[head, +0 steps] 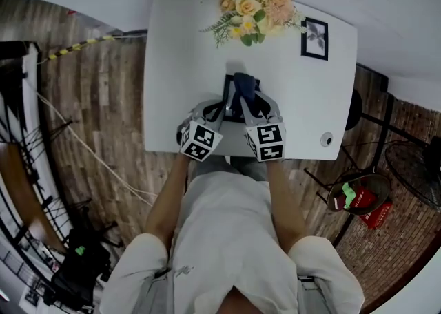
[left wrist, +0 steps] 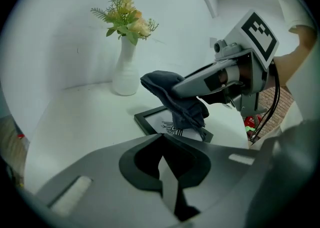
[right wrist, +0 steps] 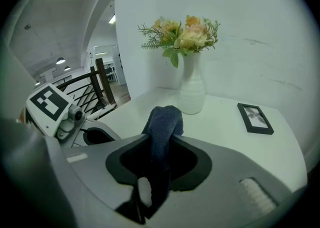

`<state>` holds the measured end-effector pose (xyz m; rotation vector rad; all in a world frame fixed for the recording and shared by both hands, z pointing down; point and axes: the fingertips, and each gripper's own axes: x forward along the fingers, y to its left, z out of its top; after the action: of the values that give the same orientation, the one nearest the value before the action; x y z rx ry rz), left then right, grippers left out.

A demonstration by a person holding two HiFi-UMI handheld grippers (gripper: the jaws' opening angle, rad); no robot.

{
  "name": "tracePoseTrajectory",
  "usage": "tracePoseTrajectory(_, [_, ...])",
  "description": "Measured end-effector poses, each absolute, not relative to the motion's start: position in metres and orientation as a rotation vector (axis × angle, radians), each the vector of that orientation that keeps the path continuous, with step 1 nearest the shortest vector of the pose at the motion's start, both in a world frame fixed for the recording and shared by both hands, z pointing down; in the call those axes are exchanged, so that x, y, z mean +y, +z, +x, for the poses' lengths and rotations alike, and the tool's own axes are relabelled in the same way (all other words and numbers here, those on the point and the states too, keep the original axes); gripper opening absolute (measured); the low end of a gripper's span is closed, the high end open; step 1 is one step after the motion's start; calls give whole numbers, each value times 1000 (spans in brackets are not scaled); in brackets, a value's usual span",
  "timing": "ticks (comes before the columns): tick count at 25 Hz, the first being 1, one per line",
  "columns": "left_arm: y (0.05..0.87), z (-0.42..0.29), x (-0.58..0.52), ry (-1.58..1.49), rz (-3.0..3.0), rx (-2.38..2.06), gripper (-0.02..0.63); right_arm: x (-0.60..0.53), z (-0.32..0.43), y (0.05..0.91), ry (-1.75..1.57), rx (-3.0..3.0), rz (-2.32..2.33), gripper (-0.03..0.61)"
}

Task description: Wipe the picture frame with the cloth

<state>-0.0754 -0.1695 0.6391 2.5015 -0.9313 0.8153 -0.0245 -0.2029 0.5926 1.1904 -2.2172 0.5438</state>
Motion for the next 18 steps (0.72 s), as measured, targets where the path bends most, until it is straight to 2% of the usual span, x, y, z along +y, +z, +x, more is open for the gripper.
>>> tracePoseTrajectory(18, [647, -73, -169, 779, 2467, -950, 20, -233, -62, 631, 579, -2215, 1073, 98])
